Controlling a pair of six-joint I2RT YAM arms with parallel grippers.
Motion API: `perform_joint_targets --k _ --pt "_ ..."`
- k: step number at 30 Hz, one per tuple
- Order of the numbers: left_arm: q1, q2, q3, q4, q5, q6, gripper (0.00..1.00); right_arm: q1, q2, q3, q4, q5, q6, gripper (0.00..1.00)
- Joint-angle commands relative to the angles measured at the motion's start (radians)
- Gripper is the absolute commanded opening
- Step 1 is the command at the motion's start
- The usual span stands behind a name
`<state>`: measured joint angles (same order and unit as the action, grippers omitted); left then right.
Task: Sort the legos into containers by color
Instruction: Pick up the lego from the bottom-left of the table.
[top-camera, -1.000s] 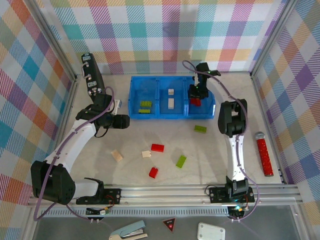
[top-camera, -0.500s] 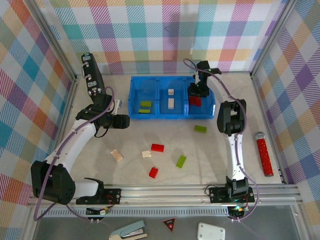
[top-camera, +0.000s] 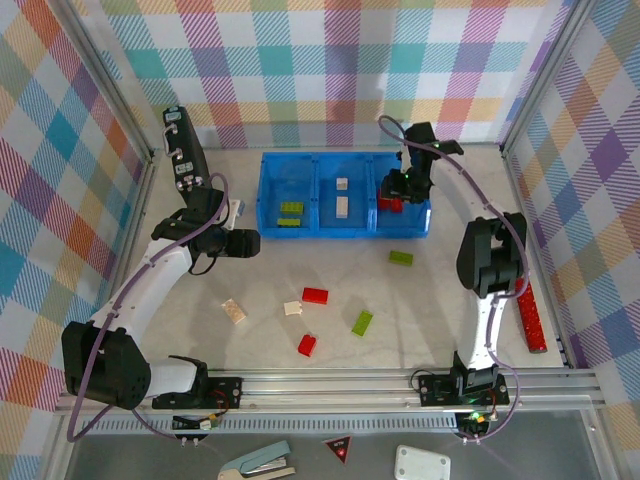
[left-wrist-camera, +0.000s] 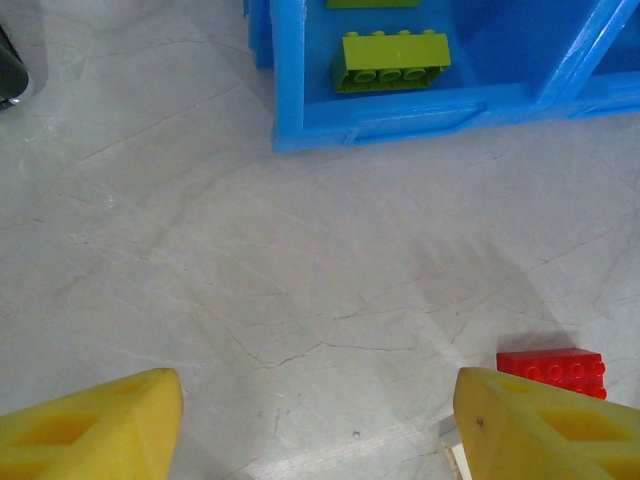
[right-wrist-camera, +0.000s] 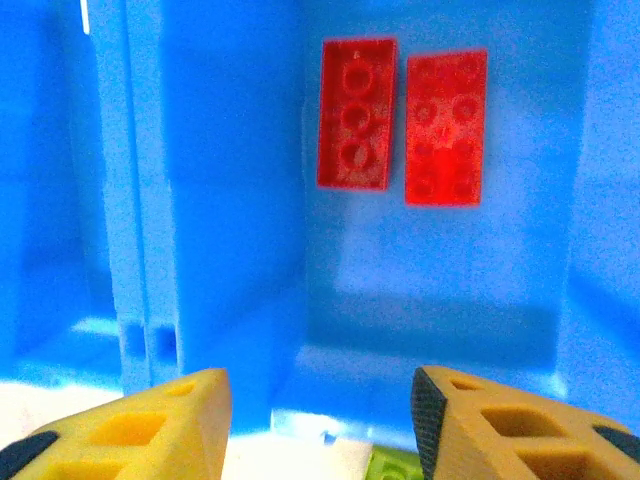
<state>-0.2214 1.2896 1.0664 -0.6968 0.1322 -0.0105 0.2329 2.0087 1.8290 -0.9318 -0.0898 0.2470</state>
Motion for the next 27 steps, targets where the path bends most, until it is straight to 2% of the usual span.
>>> perform_joint_targets --k 1,6,13,21,27 --pt "0.004 0.010 0.010 0.002 0.038 -0.018 0.72 0.020 -0.112 -0.107 0.036 -0.026 0.043 0.52" --pt "-0.018 0.033 0.027 -0.018 0.035 -0.046 0.72 0.049 -0.251 -0.304 0.099 -0.016 0.080 0.52" --pt "-0.079 0.059 0.065 -0.087 -0.042 -0.068 0.72 0.086 -0.400 -0.482 0.124 -0.007 0.111 0.52" --pt "-0.124 0.058 0.053 -0.153 -0.103 -0.143 0.72 0.103 -0.503 -0.634 0.152 -0.024 0.123 0.52" --pt "-0.127 0.008 -0.014 -0.198 -0.183 -0.264 0.72 0.104 -0.549 -0.717 0.172 -0.040 0.110 0.52"
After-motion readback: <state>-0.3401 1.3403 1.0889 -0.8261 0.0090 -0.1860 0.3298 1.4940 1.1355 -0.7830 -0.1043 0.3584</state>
